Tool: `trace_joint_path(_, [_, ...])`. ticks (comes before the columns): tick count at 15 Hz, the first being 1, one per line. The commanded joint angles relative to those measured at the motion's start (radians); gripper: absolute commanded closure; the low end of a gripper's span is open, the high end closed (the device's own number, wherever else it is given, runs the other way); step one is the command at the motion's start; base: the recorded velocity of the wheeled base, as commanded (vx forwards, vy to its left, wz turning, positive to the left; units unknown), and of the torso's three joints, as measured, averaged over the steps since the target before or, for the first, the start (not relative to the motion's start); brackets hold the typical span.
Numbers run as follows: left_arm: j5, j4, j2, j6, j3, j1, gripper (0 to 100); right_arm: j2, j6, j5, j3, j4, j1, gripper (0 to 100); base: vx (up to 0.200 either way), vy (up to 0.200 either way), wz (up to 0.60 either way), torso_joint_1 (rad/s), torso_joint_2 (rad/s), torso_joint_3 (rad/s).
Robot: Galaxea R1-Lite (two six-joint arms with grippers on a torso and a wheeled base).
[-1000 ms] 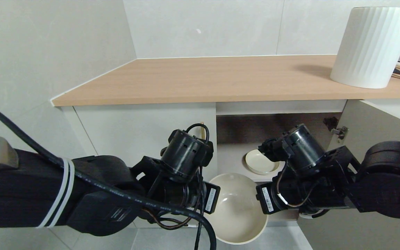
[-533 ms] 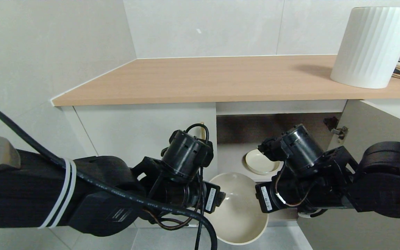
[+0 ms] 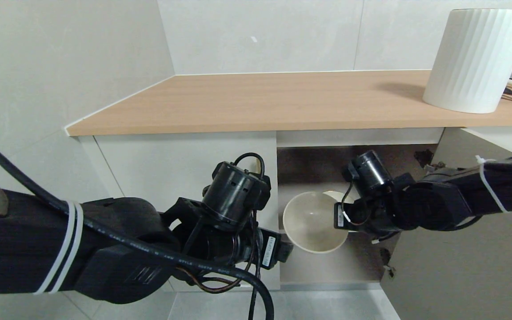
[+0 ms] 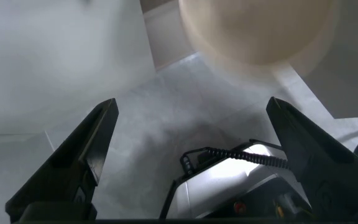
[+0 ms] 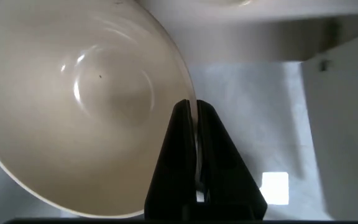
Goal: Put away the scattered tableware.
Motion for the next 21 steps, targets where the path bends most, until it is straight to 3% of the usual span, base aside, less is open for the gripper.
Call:
trace_joint_path(1, [0.000,-0.001,-0.001,-0.001,0.000,0.000,0,0.125,0.069,-0.057,-0.114,0.010,-0.081,100,0.000,0.000,0.00,0.000,0.00,0.000])
trace_joint_path(7, [0.002,-0.001,-0.002,-0.001,0.000,0.000,0,0.294,0.108,-0.114,-0.292,0.012,-0.192,100,0.000,0.000,0.00,0.000,0.00,0.000])
trace_joint_path(11, [0.000,-0.002,0.002,-0.005,0.000,0.000,0,0.380,0.125,-0.126,-0.431,0.016,-0.216,100,0.000,0.000,0.00,0.000,0.00,0.000])
trace_joint_path(21, [0.000,-0.015,0.005,-0.007,0.000,0.004,0,0.455,0.122,-0.132,-0.497,0.016,-0.235,100,0.000,0.000,0.00,0.000,0.00,0.000])
